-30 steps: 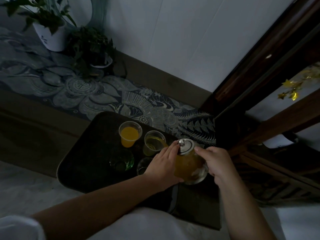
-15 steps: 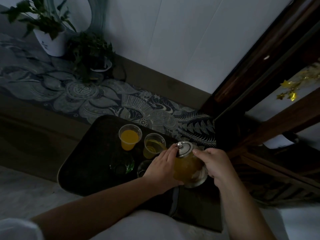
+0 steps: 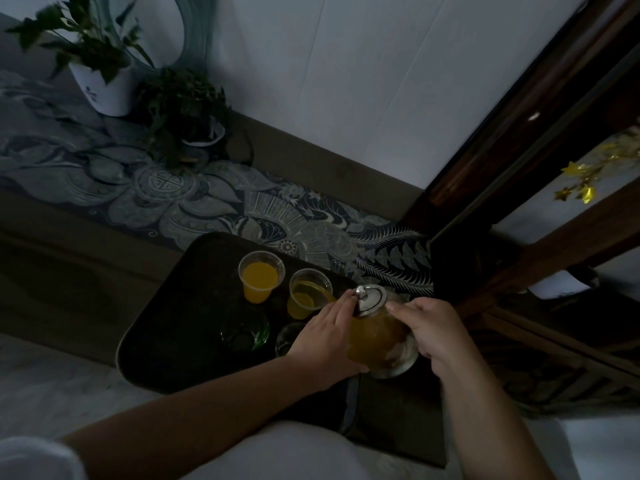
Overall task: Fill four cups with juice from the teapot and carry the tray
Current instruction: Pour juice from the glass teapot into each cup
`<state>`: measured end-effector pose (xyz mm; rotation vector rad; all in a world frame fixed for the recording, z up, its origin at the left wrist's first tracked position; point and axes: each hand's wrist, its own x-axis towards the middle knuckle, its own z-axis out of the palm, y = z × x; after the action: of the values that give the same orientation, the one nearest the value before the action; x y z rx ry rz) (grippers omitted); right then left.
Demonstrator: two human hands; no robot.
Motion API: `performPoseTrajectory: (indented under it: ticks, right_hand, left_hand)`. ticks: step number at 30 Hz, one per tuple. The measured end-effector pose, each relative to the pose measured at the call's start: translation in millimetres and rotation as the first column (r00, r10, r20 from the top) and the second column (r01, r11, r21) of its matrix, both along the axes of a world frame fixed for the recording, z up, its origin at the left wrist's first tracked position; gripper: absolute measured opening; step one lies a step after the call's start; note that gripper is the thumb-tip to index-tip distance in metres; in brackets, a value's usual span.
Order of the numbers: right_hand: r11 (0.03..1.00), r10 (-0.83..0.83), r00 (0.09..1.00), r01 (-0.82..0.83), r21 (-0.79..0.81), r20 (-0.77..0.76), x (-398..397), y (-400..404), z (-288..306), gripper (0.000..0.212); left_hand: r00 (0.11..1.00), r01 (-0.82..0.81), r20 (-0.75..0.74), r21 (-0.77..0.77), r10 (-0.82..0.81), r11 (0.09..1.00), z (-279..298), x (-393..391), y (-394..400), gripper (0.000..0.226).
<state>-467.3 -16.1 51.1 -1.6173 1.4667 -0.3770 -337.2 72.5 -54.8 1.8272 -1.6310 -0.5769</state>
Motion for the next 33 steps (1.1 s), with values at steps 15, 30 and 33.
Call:
performPoseTrajectory:
  ticks: [15, 30, 33]
  right_hand:
    - [1.0, 0.015, 1.0, -0.014, -0.013, 0.002, -0.7, 8.8, 0.0, 0.041]
    - [0.998, 0.051, 0.998, -0.05, 0.024, -0.023, 2.8, 8.6, 4.4, 0.021]
    - [0.998, 0.057, 0.998, -0.056, 0.026, -0.025, 2.3, 7.4, 3.7, 0.02]
  left_hand:
    - [0.999, 0.013, -0.053, 0.04, -0.011, 0.999, 4.0, 1.5, 6.0, 0.121]
    - [0.994, 0.041, -0.104, 0.066, -0.034, 0.997, 2.7, 4.3, 4.0, 0.122]
    - [0.992, 0.042, -0.123, 0.073, -0.033, 0.996, 2.9, 4.5, 3.3, 0.122]
